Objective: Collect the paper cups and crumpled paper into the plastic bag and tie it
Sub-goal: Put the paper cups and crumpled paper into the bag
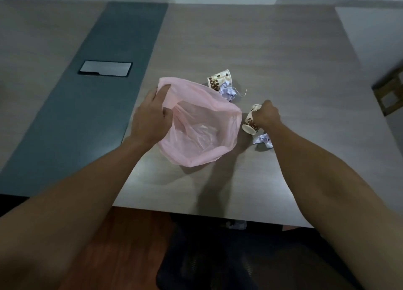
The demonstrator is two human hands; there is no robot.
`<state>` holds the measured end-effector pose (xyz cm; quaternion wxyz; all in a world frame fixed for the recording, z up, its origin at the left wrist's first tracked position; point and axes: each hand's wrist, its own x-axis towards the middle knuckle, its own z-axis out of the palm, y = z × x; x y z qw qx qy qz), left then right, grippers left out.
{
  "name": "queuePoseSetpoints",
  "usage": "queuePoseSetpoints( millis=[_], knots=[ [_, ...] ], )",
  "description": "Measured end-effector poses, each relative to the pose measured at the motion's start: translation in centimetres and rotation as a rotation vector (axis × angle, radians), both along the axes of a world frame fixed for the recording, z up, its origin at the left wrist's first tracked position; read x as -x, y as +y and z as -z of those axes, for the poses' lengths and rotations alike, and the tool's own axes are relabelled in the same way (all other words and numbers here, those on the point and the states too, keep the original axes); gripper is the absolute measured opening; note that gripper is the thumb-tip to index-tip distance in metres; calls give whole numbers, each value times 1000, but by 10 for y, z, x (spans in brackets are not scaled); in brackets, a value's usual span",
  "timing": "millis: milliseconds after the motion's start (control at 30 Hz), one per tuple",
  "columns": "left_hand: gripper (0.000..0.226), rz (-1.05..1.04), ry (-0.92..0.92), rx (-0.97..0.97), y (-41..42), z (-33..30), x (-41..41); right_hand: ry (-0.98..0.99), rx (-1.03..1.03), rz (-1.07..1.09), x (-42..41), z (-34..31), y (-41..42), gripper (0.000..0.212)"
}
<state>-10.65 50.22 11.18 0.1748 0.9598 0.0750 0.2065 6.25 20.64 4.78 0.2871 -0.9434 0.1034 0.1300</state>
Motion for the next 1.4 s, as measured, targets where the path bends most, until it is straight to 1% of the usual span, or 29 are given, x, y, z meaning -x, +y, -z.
queuePoseSetpoints(
  millis=[67,133,200,233,267,300,367,467,500,533,600,667,700,733,767,833,867,900,933,967,1033,1133,1200,1267,1300,1367,1400],
  knots=[
    [60,-36,21,73,-2,-2,-3,-78,-34,29,4,-4,2,31],
    [61,-65,43,141,-4,-6,-7,-249,-98,70,13,-17,7,27],
    [62,-88,57,190,-5,-8,-9,-469,-266,107,29,-35,15,25],
    [63,-101,66,212,-6,-9,-11,-537,-379,105,39,-43,20,23],
    [63,-113,73,234,-8,-9,-12,-560,-481,82,51,-48,26,20],
    [63,-122,79,253,-10,-9,-13,-540,-542,41,63,-48,32,17],
    [62,-138,98,280,-15,-8,-15,-421,-573,-76,82,-41,45,15],
    [59,-151,122,257,-20,-9,-13,-103,-595,-251,98,-22,54,23],
    [53,-152,123,215,-21,-11,-12,-30,-579,-279,100,-17,53,30],
    [45,-150,123,155,-23,-12,-10,-22,-527,-281,100,-14,49,36],
    [27,-138,131,24,-23,-14,-6,-173,-319,-218,96,-13,34,40],
    [17,-132,149,-66,-21,-14,-3,-338,-68,-132,87,-11,12,41],
    [15,-122,144,-120,-19,-12,-3,-374,48,-96,81,-10,0,46],
    [16,-106,125,-198,-16,-10,-3,-365,162,-64,75,-10,-12,54],
    [18,-84,108,-287,-14,-8,-3,-291,250,-46,70,-10,-22,65],
    [25,-35,85,-435,-10,-9,-9,-21,347,-61,62,-5,-37,85],
    [27,-11,89,-485,-9,-10,-14,114,371,-92,60,0,-43,88],
    [28,8,109,-522,-8,-13,-21,204,373,-130,59,6,-48,84],
    [27,20,150,-543,-7,-15,-28,242,345,-167,58,14,-53,76],
    [26,20,206,-542,-6,-17,-36,234,302,-195,58,22,-56,67],
    [34,-1,327,-464,-4,-23,-48,141,222,-224,60,34,-58,54],
    [57,-21,385,-333,-2,-31,-61,-30,64,-69,65,26,-46,46],
    [69,-12,402,-292,2,-33,-66,-200,-142,-19,66,4,-28,47],
    [77,2,423,-258,6,-31,-68,-290,-362,-78,69,-21,-4,45],
    [79,8,427,-234,8,-31,-68,-309,-428,-128,70,-30,9,44],
    [81,12,434,-182,10,-30,-68,-289,-479,-291,70,-43,37,40],
    [82,12,441,-161,11,-30,-67,-238,-500,-399,72,-48,52,35]
  ],
)
